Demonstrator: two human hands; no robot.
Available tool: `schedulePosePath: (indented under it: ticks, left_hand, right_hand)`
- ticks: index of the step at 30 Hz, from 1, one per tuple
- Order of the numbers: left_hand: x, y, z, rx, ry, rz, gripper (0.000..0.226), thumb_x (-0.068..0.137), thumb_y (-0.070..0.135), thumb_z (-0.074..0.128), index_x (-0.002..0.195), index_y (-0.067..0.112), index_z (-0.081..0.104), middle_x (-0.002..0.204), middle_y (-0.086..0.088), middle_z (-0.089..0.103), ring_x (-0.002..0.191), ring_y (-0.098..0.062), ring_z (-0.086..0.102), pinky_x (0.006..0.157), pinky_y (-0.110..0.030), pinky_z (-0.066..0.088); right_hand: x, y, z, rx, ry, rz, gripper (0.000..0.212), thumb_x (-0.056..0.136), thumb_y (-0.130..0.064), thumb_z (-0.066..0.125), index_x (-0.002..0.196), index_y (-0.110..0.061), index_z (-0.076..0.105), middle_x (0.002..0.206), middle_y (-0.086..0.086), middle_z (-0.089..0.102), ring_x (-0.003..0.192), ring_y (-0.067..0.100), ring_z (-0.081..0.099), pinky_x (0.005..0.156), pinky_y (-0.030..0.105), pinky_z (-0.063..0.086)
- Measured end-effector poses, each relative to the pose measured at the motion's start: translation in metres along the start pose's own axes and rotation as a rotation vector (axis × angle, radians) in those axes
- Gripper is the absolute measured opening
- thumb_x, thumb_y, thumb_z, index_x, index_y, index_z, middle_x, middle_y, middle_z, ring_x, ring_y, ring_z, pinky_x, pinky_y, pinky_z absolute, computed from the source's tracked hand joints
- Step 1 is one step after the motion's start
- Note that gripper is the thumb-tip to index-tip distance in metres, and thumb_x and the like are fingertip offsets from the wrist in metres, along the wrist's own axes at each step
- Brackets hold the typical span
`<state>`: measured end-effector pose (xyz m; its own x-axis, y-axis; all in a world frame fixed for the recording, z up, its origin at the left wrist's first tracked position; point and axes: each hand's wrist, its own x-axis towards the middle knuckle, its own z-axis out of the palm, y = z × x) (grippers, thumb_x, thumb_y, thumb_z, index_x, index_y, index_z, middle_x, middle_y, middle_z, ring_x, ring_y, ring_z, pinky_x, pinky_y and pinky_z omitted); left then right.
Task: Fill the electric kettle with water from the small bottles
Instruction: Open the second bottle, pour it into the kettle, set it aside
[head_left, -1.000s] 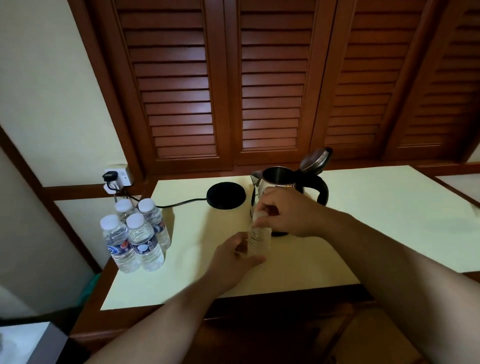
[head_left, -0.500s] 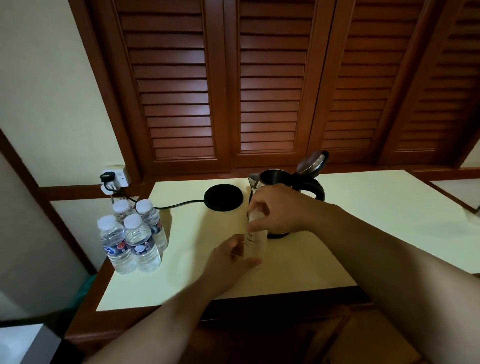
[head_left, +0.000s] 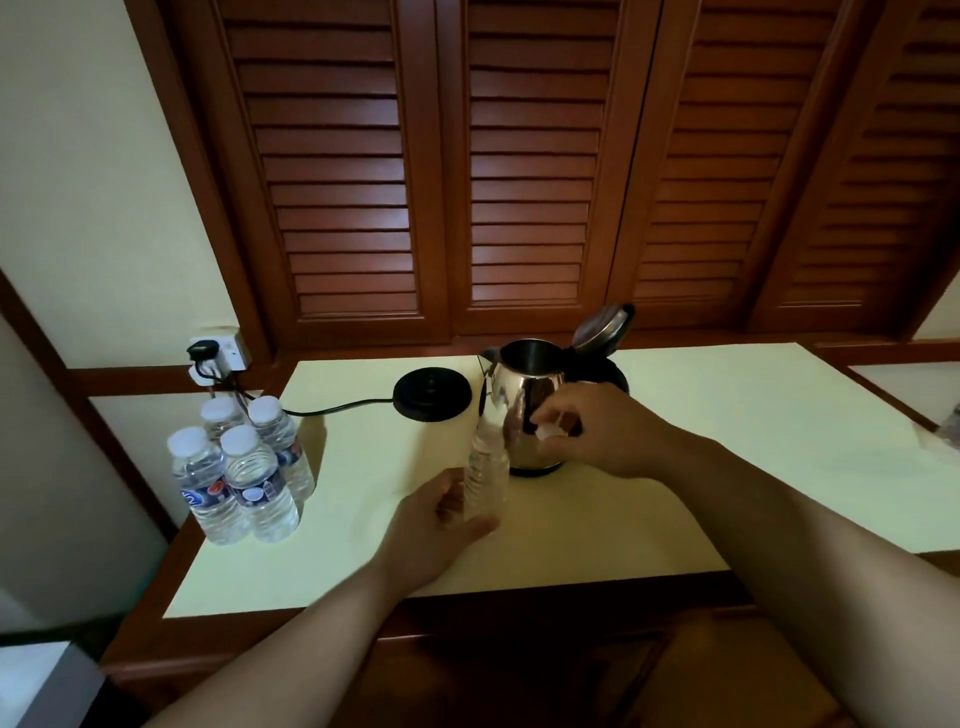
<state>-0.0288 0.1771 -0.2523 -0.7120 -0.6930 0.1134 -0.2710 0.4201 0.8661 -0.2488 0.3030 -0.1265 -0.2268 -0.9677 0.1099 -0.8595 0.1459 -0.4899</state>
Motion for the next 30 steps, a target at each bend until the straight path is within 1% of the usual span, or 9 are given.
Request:
schedulePosePath:
  ticks: [5, 10, 14, 17, 19, 21, 22, 25, 30]
  left_hand:
    - [0.0, 0.002, 0.002, -0.016, 0.033, -0.023, 0.041, 0.079, 0.034, 0.089, 0.116, 0.034, 0.07, 0.093, 0.007, 0.075, 0.084, -0.008, 0.067, 0.073, -0.008, 0.047]
    - [0.001, 0.0, 0.006, 0.026, 0.064, -0.031, 0.038, 0.077, 0.03, 0.09, 0.108, 0.03, 0.069, 0.074, 0.031, 0.063, 0.066, 0.003, 0.056, 0.067, -0.008, 0.044]
    - [-0.001, 0.003, 0.008, 0.048, 0.111, -0.011, 0.038, 0.075, 0.03, 0.092, 0.1, 0.037, 0.064, 0.074, 0.034, 0.063, 0.067, 0.004, 0.058, 0.067, -0.007, 0.043]
    - [-0.004, 0.008, 0.009, 0.061, 0.178, 0.023, 0.052, 0.071, 0.032, 0.094, 0.109, 0.043, 0.061, 0.084, 0.027, 0.071, 0.085, 0.007, 0.067, 0.073, -0.004, 0.046]
    - [-0.005, 0.01, 0.01, 0.024, 0.191, 0.046, 0.061, 0.071, 0.028, 0.095, 0.12, 0.039, 0.061, 0.099, 0.026, 0.072, 0.095, 0.01, 0.068, 0.079, -0.003, 0.048]
    - [-0.002, 0.012, 0.012, -0.039, 0.201, 0.042, 0.057, 0.072, 0.026, 0.095, 0.12, 0.032, 0.063, 0.102, 0.02, 0.075, 0.097, 0.006, 0.07, 0.084, -0.009, 0.053]
    - [0.0, 0.011, 0.013, -0.062, 0.204, 0.039, 0.052, 0.072, 0.027, 0.095, 0.115, 0.03, 0.065, 0.099, 0.016, 0.077, 0.095, 0.001, 0.072, 0.086, -0.016, 0.057]
    - [0.005, 0.011, 0.015, -0.081, 0.209, 0.052, 0.044, 0.069, 0.032, 0.094, 0.104, 0.028, 0.068, 0.092, 0.005, 0.077, 0.086, -0.012, 0.075, 0.083, -0.034, 0.063]
    - [0.017, 0.019, 0.003, -0.146, 0.211, 0.091, 0.041, 0.072, 0.021, 0.095, 0.103, 0.028, 0.071, 0.086, -0.004, 0.074, 0.081, -0.023, 0.071, 0.071, -0.034, 0.06]
  right_hand:
    - [-0.023, 0.05, 0.041, -0.013, -0.042, 0.141, 0.028, 0.092, -0.036, 0.071, 0.117, -0.024, 0.071, 0.109, -0.008, 0.065, 0.095, 0.004, 0.06, 0.082, 0.027, 0.053]
    - [-0.034, 0.075, 0.077, -0.071, -0.038, 0.169, 0.039, 0.09, -0.036, 0.073, 0.125, -0.018, 0.069, 0.109, -0.009, 0.056, 0.094, 0.008, 0.053, 0.083, 0.025, 0.043]
    - [-0.038, 0.085, 0.084, -0.095, 0.045, 0.189, 0.055, 0.086, -0.055, 0.071, 0.13, -0.024, 0.064, 0.116, -0.004, 0.055, 0.111, 0.018, 0.054, 0.094, 0.032, 0.046]
    - [-0.044, 0.09, 0.084, -0.136, 0.067, 0.286, 0.075, 0.081, -0.076, 0.056, 0.141, -0.031, 0.054, 0.138, -0.005, 0.05, 0.129, 0.02, 0.045, 0.108, 0.04, 0.042]
    - [-0.048, 0.092, 0.085, -0.149, 0.071, 0.316, 0.088, 0.078, -0.088, 0.036, 0.145, -0.032, 0.049, 0.149, -0.004, 0.044, 0.137, 0.022, 0.039, 0.114, 0.041, 0.036]
    - [-0.05, 0.094, 0.089, -0.148, 0.095, 0.318, 0.103, 0.074, -0.097, 0.015, 0.147, -0.032, 0.048, 0.155, -0.002, 0.041, 0.143, 0.023, 0.034, 0.118, 0.039, 0.031]
    - [-0.05, 0.095, 0.092, -0.166, 0.094, 0.317, 0.101, 0.077, -0.095, 0.013, 0.148, -0.032, 0.047, 0.158, -0.001, 0.039, 0.146, 0.023, 0.031, 0.12, 0.039, 0.028]
    - [-0.048, 0.099, 0.097, -0.236, 0.067, 0.302, 0.072, 0.095, -0.075, 0.031, 0.153, -0.033, 0.042, 0.164, -0.001, 0.03, 0.151, 0.022, 0.024, 0.123, 0.038, 0.021]
    - [-0.047, 0.099, 0.096, -0.257, 0.064, 0.302, 0.068, 0.097, -0.072, 0.032, 0.153, -0.035, 0.041, 0.165, -0.004, 0.03, 0.152, 0.019, 0.024, 0.123, 0.035, 0.017]
